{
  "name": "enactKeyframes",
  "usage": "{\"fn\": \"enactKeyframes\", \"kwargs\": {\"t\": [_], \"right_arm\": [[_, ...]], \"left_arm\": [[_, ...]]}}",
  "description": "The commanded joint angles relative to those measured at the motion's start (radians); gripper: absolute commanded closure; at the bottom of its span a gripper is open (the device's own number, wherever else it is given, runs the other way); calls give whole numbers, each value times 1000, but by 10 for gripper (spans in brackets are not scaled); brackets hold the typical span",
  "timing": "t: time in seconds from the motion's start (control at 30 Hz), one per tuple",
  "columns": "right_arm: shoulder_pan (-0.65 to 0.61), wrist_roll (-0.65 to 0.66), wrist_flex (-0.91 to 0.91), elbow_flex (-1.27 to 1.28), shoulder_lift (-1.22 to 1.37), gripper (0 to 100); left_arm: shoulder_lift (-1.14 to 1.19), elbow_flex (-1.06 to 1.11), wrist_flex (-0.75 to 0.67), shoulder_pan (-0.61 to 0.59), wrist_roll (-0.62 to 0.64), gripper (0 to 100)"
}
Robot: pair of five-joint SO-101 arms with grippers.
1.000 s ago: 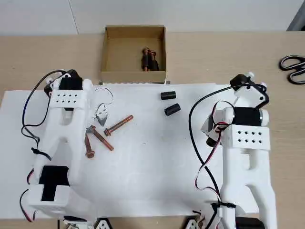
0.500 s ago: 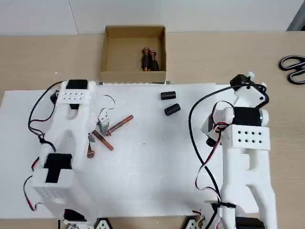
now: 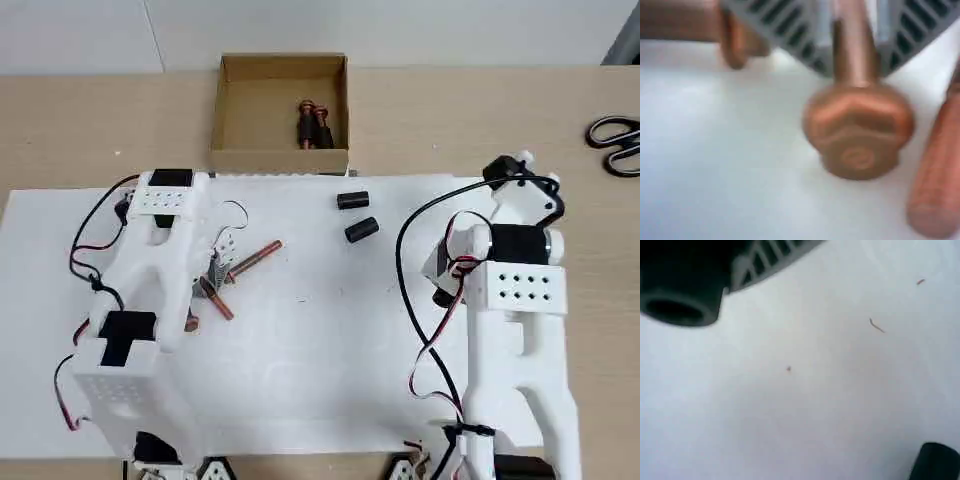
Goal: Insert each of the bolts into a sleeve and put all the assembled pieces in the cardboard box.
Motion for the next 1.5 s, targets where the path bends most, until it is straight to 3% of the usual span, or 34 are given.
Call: {"fn": "enactKeyframes", "kwargs": {"t": [0.0, 0.33, 0.73, 1.2, 1.27, 1.47], "right_arm": [[13, 3, -2, -6, -35, 995], [13, 3, -4, -6, -35, 995], [13, 3, -1, -6, -35, 995], [13, 3, -1, -6, -35, 995], [13, 3, -1, -6, -35, 995], [13, 3, -1, -6, -35, 995]], "left_arm": [[-2, -16, -9, -6, 0, 991], [-2, -16, 0, -9, -43, 989], [-2, -173, 152, -5, -43, 988], [8, -182, 146, -9, -44, 992], [8, -183, 126, -9, -100, 993], [8, -183, 101, -11, -442, 993]]}}
